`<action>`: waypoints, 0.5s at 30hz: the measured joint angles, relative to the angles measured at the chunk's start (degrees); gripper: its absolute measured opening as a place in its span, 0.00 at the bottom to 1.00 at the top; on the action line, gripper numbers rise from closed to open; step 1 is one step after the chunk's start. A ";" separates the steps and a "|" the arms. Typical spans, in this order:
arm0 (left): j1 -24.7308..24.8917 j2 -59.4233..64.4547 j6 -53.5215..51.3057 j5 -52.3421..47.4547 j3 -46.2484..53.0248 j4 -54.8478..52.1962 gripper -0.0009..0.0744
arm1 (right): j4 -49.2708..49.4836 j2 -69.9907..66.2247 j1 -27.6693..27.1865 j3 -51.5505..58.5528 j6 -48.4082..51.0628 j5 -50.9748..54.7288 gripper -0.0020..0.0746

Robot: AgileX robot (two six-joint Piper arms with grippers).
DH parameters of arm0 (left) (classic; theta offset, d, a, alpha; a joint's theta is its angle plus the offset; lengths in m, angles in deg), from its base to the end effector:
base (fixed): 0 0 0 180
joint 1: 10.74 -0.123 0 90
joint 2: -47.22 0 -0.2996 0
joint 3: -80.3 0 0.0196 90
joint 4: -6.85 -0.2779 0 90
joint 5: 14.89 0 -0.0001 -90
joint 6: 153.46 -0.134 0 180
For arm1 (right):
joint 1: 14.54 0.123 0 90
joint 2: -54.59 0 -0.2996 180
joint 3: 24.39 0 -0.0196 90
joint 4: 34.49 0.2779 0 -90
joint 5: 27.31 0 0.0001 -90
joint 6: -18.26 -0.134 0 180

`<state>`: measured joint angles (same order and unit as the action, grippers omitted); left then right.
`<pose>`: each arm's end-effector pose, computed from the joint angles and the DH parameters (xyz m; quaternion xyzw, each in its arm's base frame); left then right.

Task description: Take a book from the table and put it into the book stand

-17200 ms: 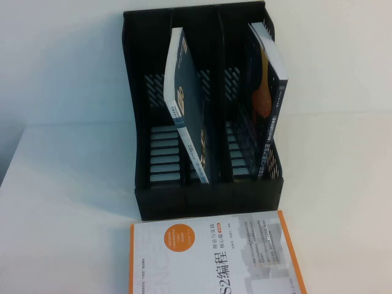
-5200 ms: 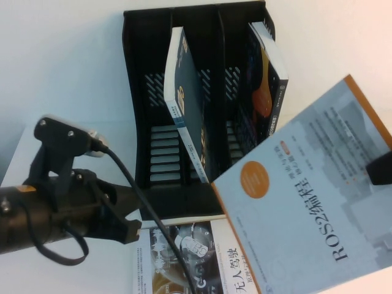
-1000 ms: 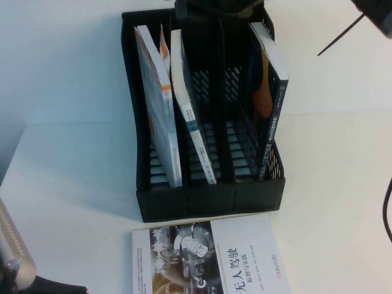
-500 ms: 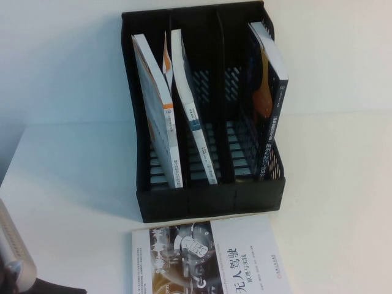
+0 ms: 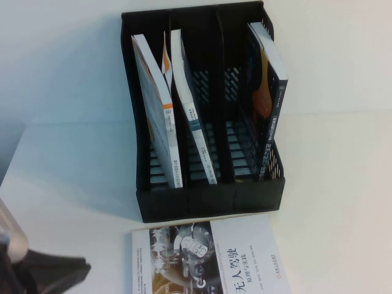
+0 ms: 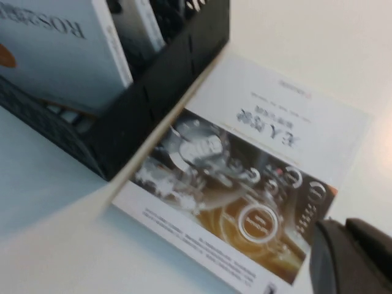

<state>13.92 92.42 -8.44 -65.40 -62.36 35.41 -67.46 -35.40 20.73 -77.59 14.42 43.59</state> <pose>0.1231 -0.1109 0.3120 0.3830 0.8050 -0.2014 0.4058 0.2537 0.0950 0.6283 -0.1296 0.7678 -0.0663 0.6239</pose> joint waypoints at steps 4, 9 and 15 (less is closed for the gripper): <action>0.00 0.00 3.33 7.22 0.00 -0.98 0.01 | 1.71 4.85 0.00 8.17 -1.74 0.00 0.03; 0.00 0.00 8.30 14.22 0.00 -9.60 0.01 | 1.95 10.31 0.00 24.32 -5.06 0.00 0.03; 0.00 0.00 18.77 15.66 0.00 -28.56 0.01 | -1.43 17.96 0.00 48.36 -14.61 -2.78 0.02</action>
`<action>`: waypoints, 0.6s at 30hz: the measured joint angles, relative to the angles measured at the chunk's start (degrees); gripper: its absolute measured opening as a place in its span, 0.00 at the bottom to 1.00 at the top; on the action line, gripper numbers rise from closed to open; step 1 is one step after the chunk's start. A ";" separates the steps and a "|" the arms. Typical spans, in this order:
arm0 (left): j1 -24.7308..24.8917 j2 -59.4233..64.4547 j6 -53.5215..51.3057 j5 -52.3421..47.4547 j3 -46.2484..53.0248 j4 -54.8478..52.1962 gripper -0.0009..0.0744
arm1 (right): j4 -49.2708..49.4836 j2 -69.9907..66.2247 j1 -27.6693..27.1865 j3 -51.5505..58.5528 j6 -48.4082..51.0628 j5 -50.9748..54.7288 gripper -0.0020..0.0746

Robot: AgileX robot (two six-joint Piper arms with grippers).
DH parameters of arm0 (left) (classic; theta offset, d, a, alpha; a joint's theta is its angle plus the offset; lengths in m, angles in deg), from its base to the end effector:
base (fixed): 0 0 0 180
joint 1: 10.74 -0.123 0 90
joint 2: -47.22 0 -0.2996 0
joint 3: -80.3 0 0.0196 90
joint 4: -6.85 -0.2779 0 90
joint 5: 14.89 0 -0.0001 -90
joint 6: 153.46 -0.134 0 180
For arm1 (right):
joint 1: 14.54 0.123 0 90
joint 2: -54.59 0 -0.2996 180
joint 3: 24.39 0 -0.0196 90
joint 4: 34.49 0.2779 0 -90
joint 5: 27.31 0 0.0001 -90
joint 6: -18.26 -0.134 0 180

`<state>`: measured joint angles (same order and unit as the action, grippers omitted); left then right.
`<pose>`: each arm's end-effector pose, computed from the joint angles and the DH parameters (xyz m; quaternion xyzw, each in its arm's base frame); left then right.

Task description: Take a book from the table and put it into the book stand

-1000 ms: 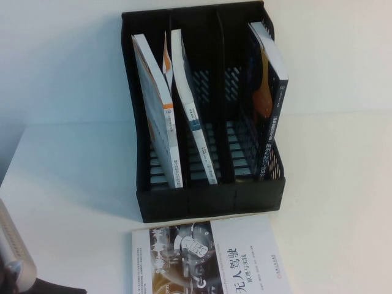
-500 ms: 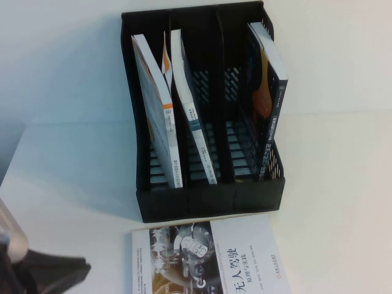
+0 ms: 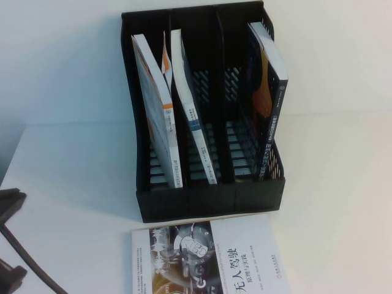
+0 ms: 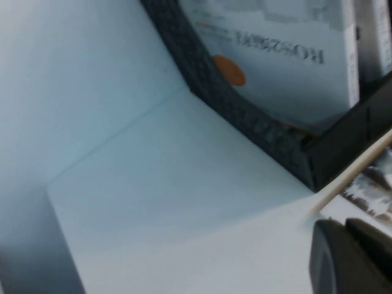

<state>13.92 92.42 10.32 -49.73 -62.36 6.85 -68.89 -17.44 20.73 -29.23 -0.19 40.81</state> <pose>0.1643 -0.0755 0.3294 0.2984 0.8006 -0.0382 0.5183 0.2381 0.0823 0.4585 -0.1268 0.8744 -0.0997 0.4576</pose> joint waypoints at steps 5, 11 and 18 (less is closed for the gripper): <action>0.00 0.00 2.16 -0.90 0.00 -4.89 0.01 | -7.70 9.24 0.00 21.15 -17.10 -7.78 0.02; 0.00 0.00 2.40 -1.15 0.00 -5.41 0.01 | -13.55 19.41 0.00 38.21 -32.41 -9.13 0.02; 0.00 0.00 2.51 -1.15 0.00 -5.51 0.01 | -14.08 26.12 0.00 44.79 -34.68 -9.13 0.02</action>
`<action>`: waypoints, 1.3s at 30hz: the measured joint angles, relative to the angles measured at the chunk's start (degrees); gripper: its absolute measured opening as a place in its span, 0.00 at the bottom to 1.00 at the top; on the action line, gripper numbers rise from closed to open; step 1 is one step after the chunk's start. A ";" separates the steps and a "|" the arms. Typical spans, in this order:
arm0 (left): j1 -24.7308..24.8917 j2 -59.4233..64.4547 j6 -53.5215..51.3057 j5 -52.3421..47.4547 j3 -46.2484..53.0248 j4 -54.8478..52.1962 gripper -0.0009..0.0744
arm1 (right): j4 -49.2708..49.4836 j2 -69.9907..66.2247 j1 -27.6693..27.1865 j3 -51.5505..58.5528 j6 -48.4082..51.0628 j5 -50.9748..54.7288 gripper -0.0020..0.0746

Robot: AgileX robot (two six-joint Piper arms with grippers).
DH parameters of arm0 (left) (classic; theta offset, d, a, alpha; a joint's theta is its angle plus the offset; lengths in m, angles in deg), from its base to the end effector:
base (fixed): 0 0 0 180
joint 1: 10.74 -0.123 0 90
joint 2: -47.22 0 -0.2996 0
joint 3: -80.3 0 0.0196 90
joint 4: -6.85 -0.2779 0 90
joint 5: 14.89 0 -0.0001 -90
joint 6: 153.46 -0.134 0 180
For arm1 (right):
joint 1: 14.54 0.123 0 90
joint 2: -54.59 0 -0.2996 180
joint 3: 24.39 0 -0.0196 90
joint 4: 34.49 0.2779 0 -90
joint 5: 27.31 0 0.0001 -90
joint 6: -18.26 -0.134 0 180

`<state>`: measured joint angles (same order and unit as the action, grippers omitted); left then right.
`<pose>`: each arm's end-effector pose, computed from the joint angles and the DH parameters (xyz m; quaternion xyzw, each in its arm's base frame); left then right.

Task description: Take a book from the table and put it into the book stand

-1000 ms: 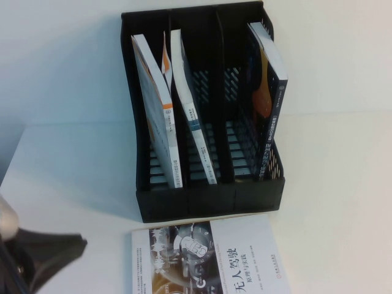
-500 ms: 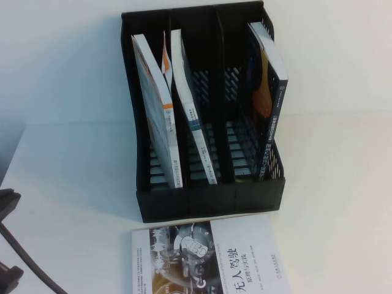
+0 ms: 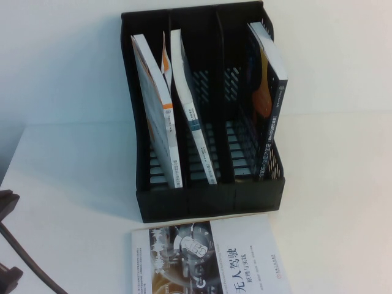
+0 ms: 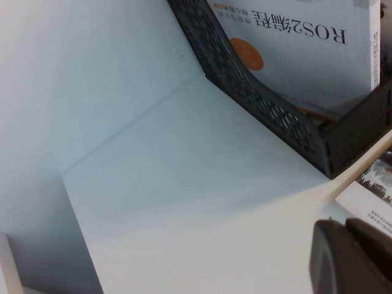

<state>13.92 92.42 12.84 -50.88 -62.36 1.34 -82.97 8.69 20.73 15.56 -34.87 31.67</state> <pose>0.1663 -0.0680 0.3274 0.3000 0.8046 -0.0048 0.5124 0.1652 0.0115 0.3068 0.0407 0.8735 -0.0942 0.4759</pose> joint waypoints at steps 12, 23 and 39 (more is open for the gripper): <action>0.00 0.00 0.00 0.00 0.00 0.00 0.01 | 0.87 0.29 0.00 0.30 -0.22 0.00 0.02; 0.00 -8.27 0.00 -1.92 0.41 0.24 0.01 | 0.87 0.29 0.00 0.30 -0.22 0.00 0.02; -20.33 -38.32 -0.36 0.30 20.51 2.41 0.01 | 0.89 0.29 0.00 0.30 -0.27 0.00 0.02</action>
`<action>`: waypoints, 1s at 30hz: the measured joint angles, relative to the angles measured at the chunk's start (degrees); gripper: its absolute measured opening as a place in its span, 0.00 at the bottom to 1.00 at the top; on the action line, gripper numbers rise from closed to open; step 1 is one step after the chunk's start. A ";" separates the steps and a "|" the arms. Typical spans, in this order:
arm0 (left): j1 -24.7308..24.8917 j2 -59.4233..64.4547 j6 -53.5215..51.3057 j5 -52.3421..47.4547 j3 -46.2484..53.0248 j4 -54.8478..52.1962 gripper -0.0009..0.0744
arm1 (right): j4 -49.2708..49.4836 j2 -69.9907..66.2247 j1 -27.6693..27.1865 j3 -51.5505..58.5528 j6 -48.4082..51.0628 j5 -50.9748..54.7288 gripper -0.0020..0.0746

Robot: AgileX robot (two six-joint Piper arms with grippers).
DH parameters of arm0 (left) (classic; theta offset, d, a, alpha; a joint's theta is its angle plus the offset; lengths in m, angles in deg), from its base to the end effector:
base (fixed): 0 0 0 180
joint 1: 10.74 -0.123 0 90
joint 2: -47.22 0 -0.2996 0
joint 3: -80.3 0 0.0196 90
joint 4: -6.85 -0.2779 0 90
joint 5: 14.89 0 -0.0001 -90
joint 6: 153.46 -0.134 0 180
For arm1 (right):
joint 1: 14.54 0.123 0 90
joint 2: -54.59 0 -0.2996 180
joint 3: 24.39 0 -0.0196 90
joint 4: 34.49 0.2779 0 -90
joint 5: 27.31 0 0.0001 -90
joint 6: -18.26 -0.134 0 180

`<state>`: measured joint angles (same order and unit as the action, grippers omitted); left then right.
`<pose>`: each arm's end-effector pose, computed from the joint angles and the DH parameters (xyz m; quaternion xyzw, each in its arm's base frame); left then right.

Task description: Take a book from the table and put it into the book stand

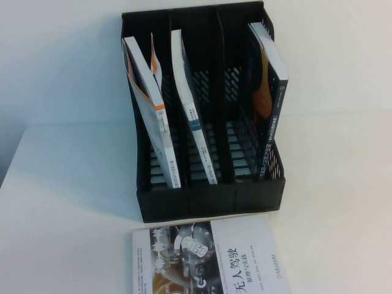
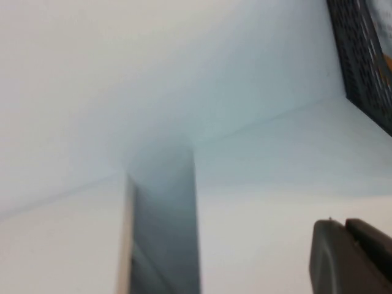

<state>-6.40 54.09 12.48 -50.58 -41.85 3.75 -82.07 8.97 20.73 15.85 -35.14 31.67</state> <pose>0.0773 -0.0016 0.2710 0.1295 0.7571 0.0803 0.6353 0.1638 0.0119 0.3044 0.0448 0.8762 -0.0875 0.4719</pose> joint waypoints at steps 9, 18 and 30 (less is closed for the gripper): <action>-1.15 -0.26 0.58 11.36 13.72 9.43 0.01 | 0.10 0.00 0.00 0.00 -0.09 0.00 0.02; -1.15 -0.26 1.00 16.09 21.11 15.70 0.01 | 0.10 0.00 0.00 0.00 -0.09 0.00 0.02; -1.15 -0.26 1.82 15.21 21.11 16.38 0.01 | 0.10 0.00 0.00 0.00 -0.09 0.00 0.02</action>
<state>-7.55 53.83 14.30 -35.37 -20.75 20.13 -81.97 8.97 20.73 15.85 -35.23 31.67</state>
